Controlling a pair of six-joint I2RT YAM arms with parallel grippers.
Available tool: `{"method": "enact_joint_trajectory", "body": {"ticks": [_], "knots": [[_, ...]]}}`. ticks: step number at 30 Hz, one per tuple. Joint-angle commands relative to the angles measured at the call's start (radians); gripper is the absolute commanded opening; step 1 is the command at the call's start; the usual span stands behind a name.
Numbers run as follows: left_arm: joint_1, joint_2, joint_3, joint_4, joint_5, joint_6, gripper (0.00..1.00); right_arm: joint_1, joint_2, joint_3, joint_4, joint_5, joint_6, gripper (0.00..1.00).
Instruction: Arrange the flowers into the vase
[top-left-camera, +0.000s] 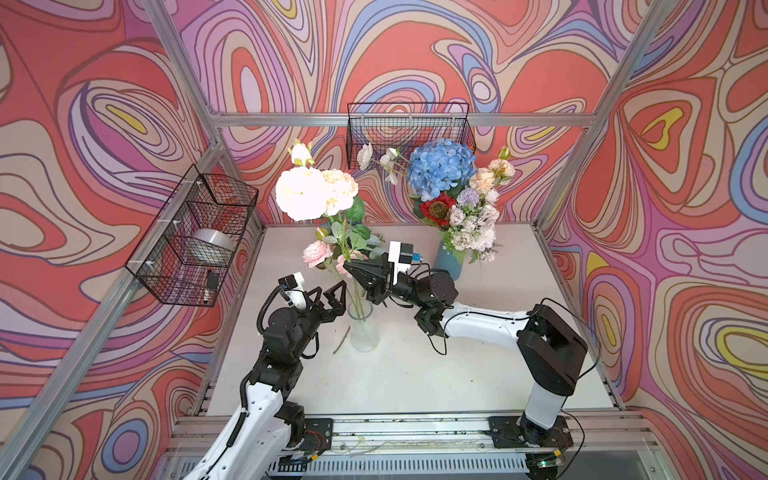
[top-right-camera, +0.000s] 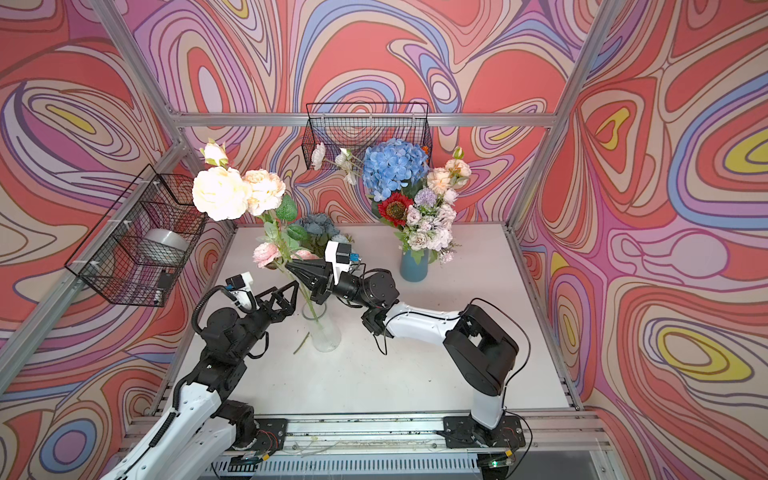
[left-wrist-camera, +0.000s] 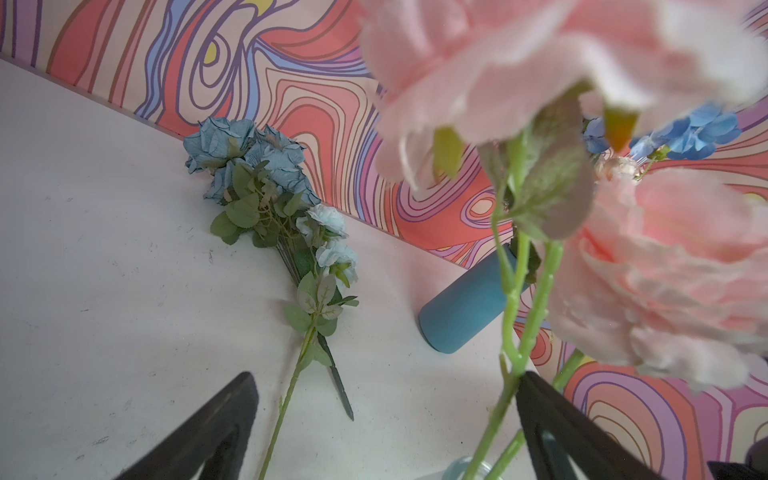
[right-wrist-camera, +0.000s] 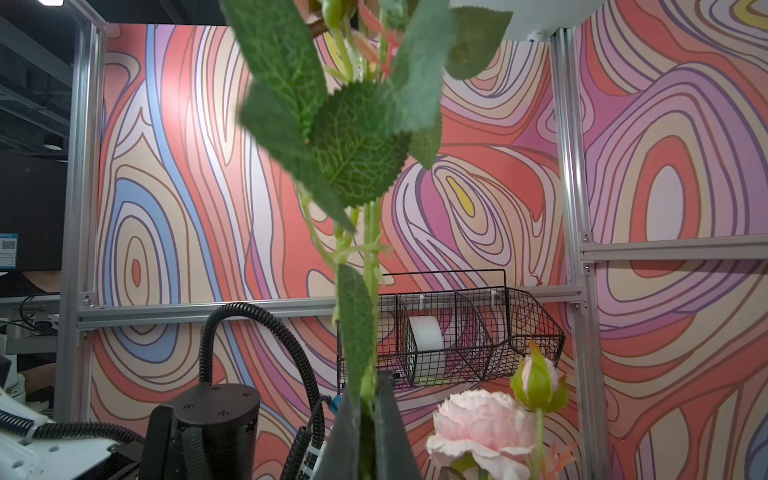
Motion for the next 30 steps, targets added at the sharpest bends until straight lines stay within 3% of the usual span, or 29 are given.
{"method": "enact_joint_trajectory", "body": {"ticks": [1, 14, 30], "knots": [[-0.001, -0.02, -0.012, -0.01, 0.002, 0.008, 1.0, 0.005, -0.013, 0.026, 0.021, -0.001, 0.0, 0.0], [-0.002, -0.018, -0.017, -0.005, 0.009, 0.003, 1.0, 0.005, -0.009, 0.039, -0.003, 0.019, -0.069, 0.0], [-0.003, -0.034, -0.018, -0.008, -0.001, 0.005, 1.0, 0.005, 0.049, 0.052, -0.052, 0.026, -0.063, 0.0]]}}
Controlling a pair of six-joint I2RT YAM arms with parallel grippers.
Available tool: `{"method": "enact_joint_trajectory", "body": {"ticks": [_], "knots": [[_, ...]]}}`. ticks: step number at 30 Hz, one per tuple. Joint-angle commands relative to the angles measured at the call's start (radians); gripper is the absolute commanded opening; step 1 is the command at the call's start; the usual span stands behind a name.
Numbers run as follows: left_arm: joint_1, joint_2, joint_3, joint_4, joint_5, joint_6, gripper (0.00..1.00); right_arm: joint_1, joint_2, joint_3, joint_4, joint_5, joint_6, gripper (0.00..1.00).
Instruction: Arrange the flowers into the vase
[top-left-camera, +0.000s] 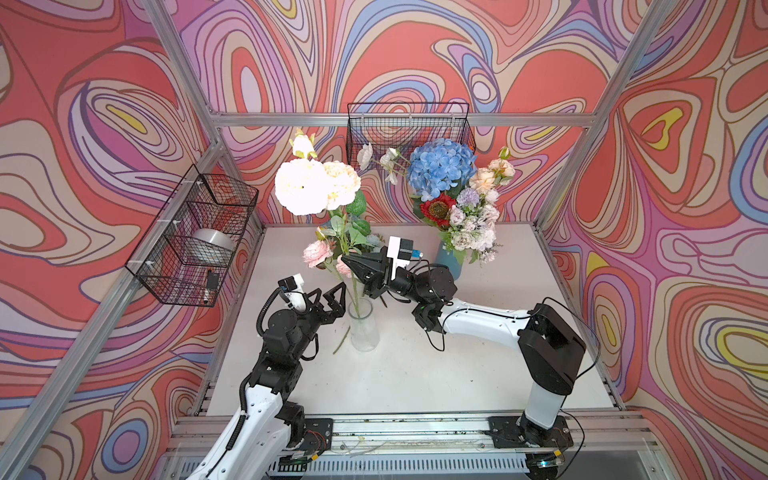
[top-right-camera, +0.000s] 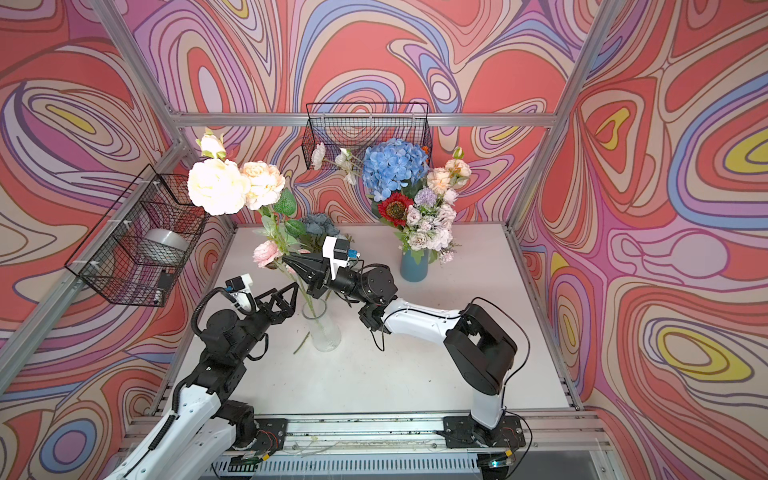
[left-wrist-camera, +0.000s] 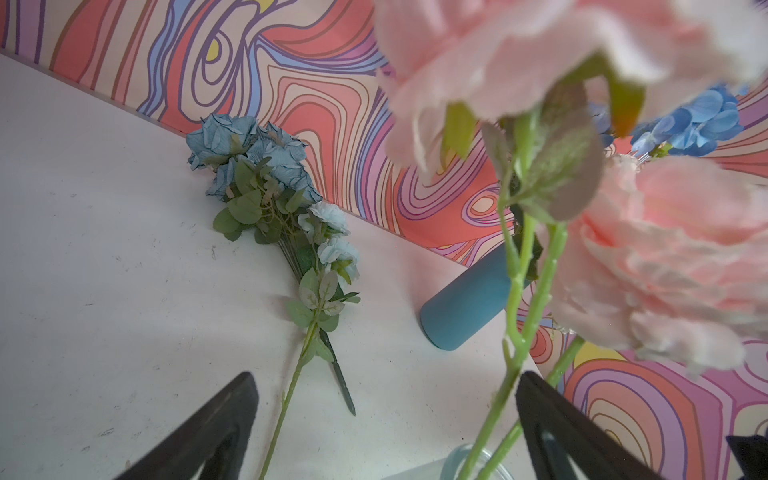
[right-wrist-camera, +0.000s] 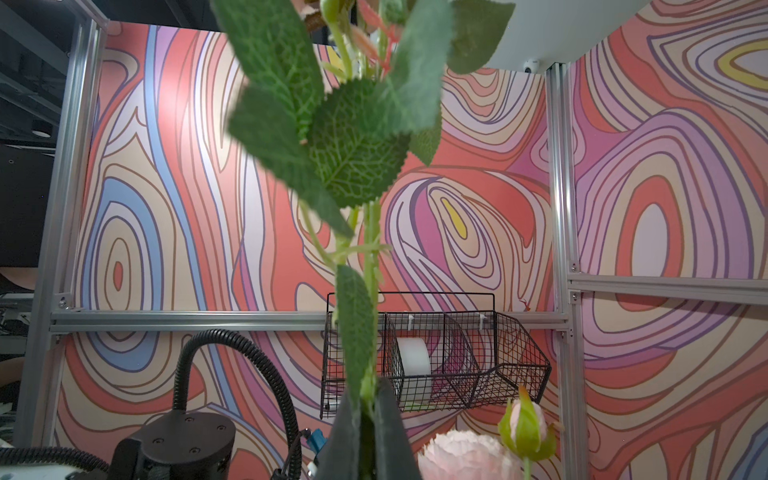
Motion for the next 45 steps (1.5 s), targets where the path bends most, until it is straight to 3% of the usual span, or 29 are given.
{"method": "enact_joint_trajectory", "body": {"ticks": [1, 8, 13, 20, 26, 39, 45], "knots": [[-0.002, -0.022, -0.006, -0.006, -0.001, 0.006, 1.0, 0.005, 0.034, -0.02, -0.021, 0.015, -0.002, 0.0], [-0.002, -0.074, 0.008, -0.109, 0.021, 0.003, 1.0, 0.005, 0.035, -0.126, -0.029, 0.054, -0.008, 0.0], [-0.003, -0.105, 0.057, -0.185, 0.151, 0.025, 1.0, 0.005, 0.033, -0.183, -0.106, 0.064, -0.032, 0.0], [-0.002, -0.155, 0.095, -0.145, 0.231, 0.026, 1.0, 0.005, -0.033, -0.258, -0.295, 0.099, -0.088, 0.0], [-0.002, -0.101, 0.113, -0.091, 0.255, 0.041, 1.0, 0.005, -0.097, -0.275, -0.487, 0.107, -0.13, 0.0], [-0.009, -0.029, 0.059, 0.014, 0.249, 0.02, 1.0, 0.005, -0.209, -0.314, -0.732, 0.203, -0.22, 0.12], [-0.059, 0.012, 0.059, 0.044, 0.236, 0.04, 1.0, 0.005, -0.285, -0.368, -0.74, 0.239, -0.212, 0.32]]}}
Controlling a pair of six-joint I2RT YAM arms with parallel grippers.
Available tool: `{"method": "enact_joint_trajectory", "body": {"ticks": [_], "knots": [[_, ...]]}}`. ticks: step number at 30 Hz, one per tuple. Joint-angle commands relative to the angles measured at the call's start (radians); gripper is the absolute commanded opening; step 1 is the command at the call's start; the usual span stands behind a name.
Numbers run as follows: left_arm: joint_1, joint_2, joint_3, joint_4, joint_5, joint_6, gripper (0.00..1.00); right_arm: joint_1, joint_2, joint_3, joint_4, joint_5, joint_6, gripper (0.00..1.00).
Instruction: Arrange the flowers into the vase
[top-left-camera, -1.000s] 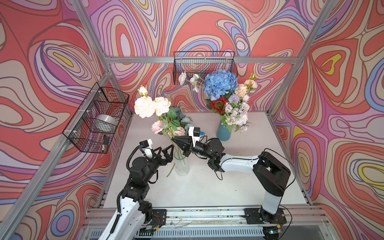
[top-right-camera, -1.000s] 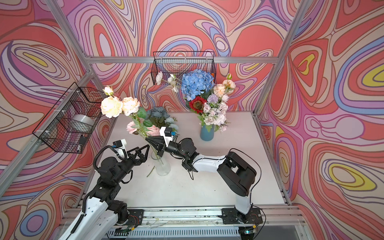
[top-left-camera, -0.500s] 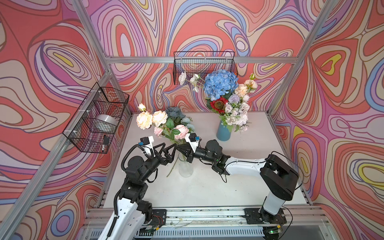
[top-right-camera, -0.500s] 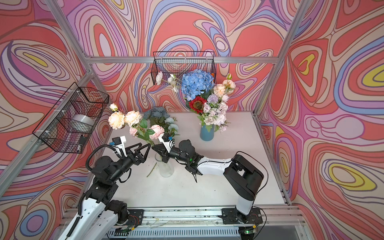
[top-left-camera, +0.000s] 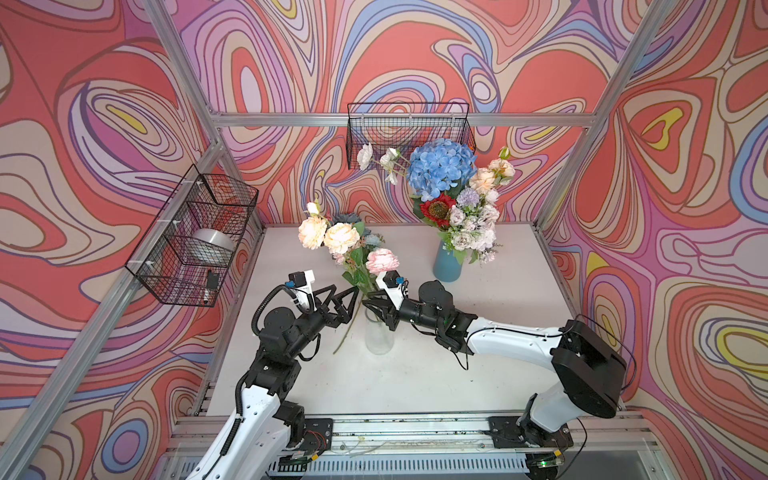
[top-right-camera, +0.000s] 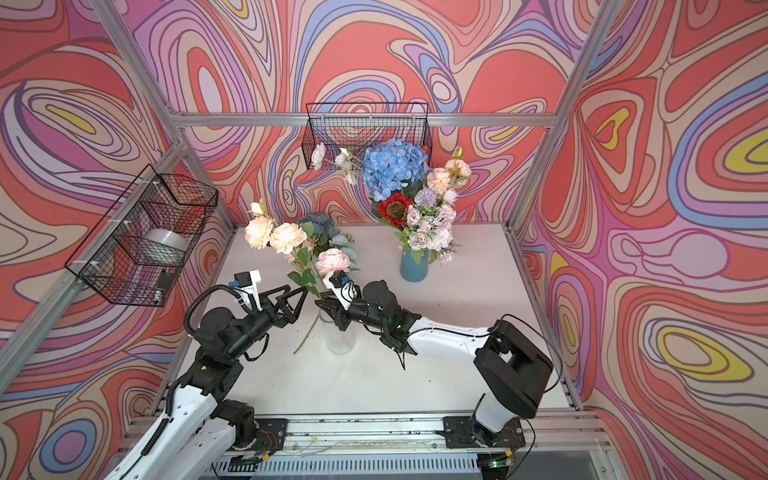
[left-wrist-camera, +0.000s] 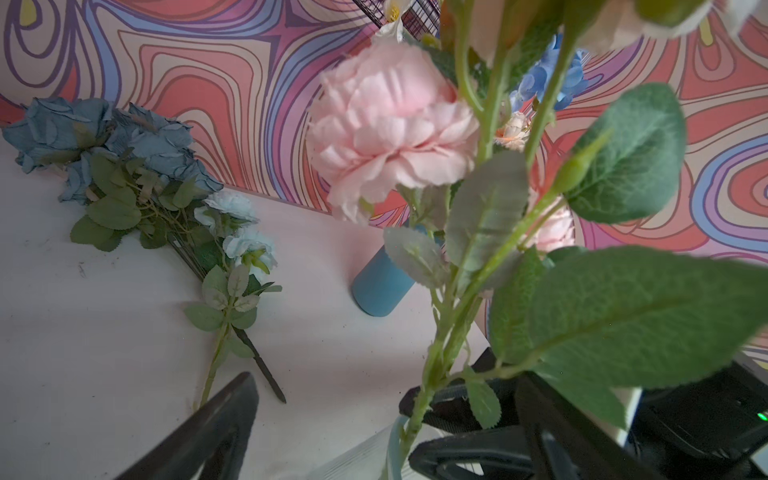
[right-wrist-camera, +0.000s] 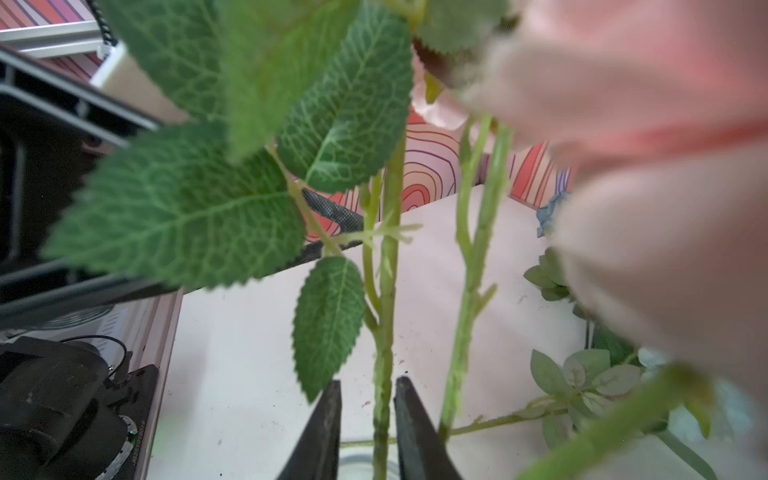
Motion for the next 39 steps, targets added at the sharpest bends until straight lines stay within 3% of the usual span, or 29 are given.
{"method": "enact_joint_trajectory", "body": {"ticks": [1, 6, 10, 11, 12, 17, 25, 32, 39], "knots": [[-0.032, 0.021, -0.002, 0.064, -0.005, 0.019, 1.0, 0.003, -0.047, -0.023, -0.053, 0.045, 0.002, 0.37], [-0.063, 0.061, 0.0, 0.097, -0.025, 0.033, 1.0, 0.003, -0.138, -0.022, -0.186, 0.047, 0.024, 0.58], [-0.07, 0.063, -0.014, 0.082, -0.032, 0.025, 1.0, 0.003, -0.236, -0.044, -0.334, 0.097, 0.038, 0.81], [-0.071, 0.061, -0.018, 0.071, -0.031, 0.024, 1.0, 0.003, -0.256, -0.05, -0.367, 0.11, 0.04, 0.81], [-0.075, 0.057, -0.021, 0.058, -0.03, 0.021, 1.0, 0.003, -0.273, -0.058, -0.398, 0.131, 0.046, 0.93], [-0.109, 0.058, -0.038, 0.024, -0.03, 0.004, 1.0, 0.003, -0.297, -0.127, -0.408, 0.17, 0.079, 0.94], [-0.226, 0.117, -0.063, 0.03, -0.099, 0.015, 1.0, 0.02, -0.162, -0.205, -0.224, 0.183, 0.107, 0.91], [-0.261, 0.241, -0.068, 0.158, -0.116, 0.018, 0.98, 0.026, -0.049, -0.229, -0.105, 0.219, 0.149, 0.88], [-0.268, 0.403, -0.032, 0.317, -0.085, 0.025, 0.98, 0.026, 0.018, -0.266, -0.016, 0.349, 0.176, 0.86]]}}
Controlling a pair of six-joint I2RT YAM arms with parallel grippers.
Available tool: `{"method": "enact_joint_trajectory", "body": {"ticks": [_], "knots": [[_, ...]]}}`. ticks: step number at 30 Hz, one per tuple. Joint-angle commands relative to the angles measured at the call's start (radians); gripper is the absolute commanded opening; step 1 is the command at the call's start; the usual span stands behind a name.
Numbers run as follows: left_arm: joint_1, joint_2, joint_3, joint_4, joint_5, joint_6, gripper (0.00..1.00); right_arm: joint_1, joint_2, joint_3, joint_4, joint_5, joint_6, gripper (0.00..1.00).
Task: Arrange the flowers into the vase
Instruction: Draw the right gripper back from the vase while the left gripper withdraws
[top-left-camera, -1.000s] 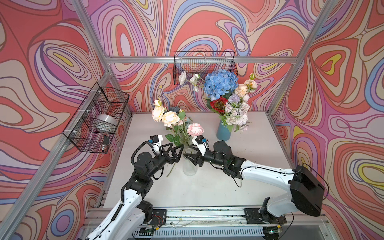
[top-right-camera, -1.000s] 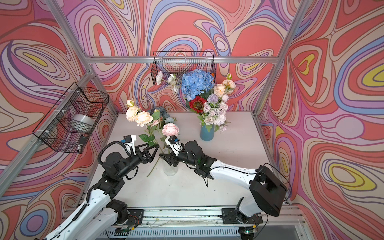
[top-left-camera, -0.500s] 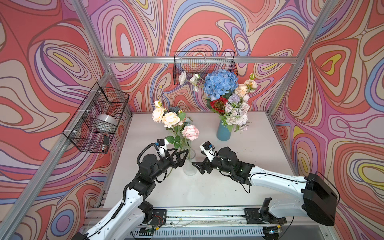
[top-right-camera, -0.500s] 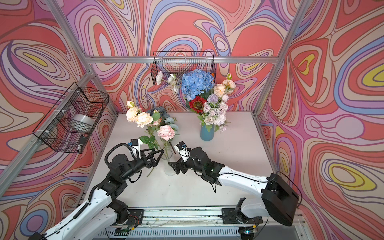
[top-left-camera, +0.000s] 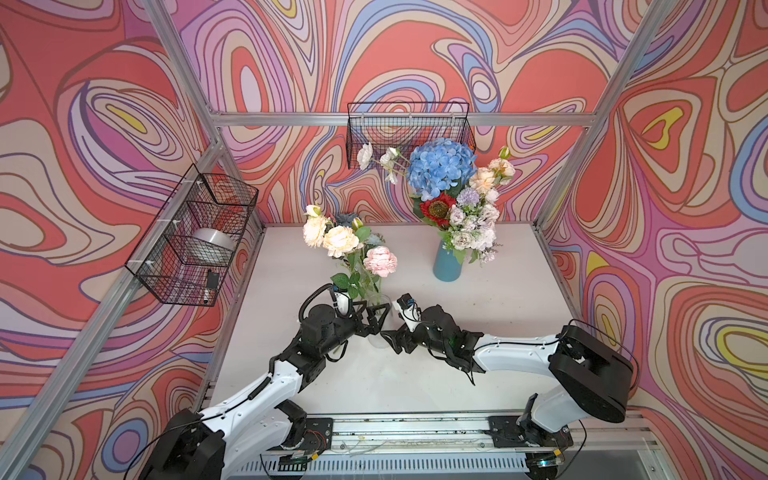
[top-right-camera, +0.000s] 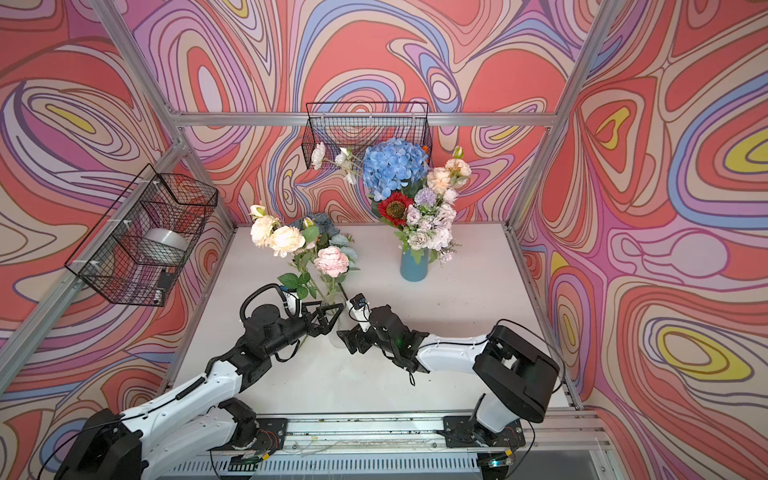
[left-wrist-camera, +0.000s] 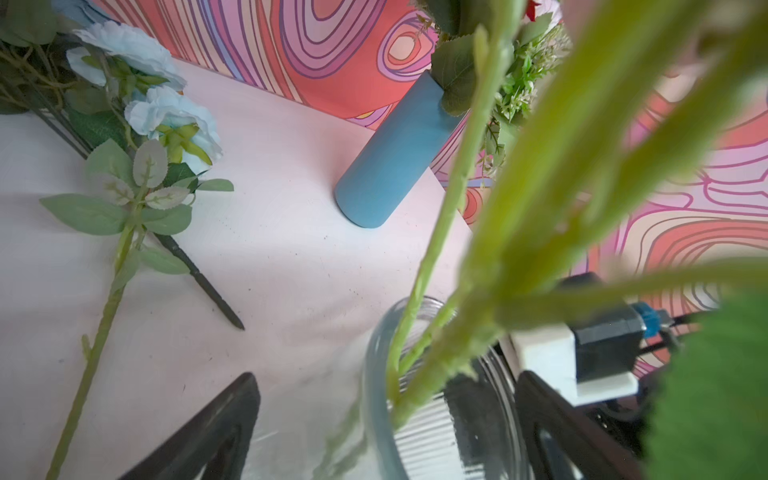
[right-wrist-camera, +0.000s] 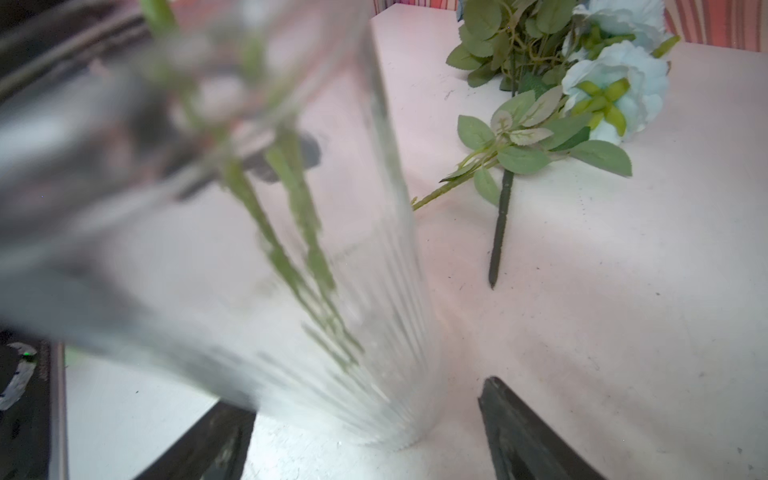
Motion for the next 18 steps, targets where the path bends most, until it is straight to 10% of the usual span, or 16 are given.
{"method": "enact_joint_trajectory", "body": {"ticks": [1, 11, 18], "knots": [[-0.01, 0.067, 0.03, 0.099, 0.02, 0.017, 0.98, 0.001, 0.03, -0.024, 0.072, 0.105, 0.025, 0.86], [-0.01, 0.196, 0.102, 0.165, 0.032, 0.069, 1.0, -0.007, 0.069, 0.032, -0.005, 0.229, 0.02, 0.88], [-0.01, 0.015, 0.126, -0.209, -0.03, 0.142, 1.0, -0.02, -0.009, 0.01, -0.104, 0.226, 0.021, 0.95]]}}
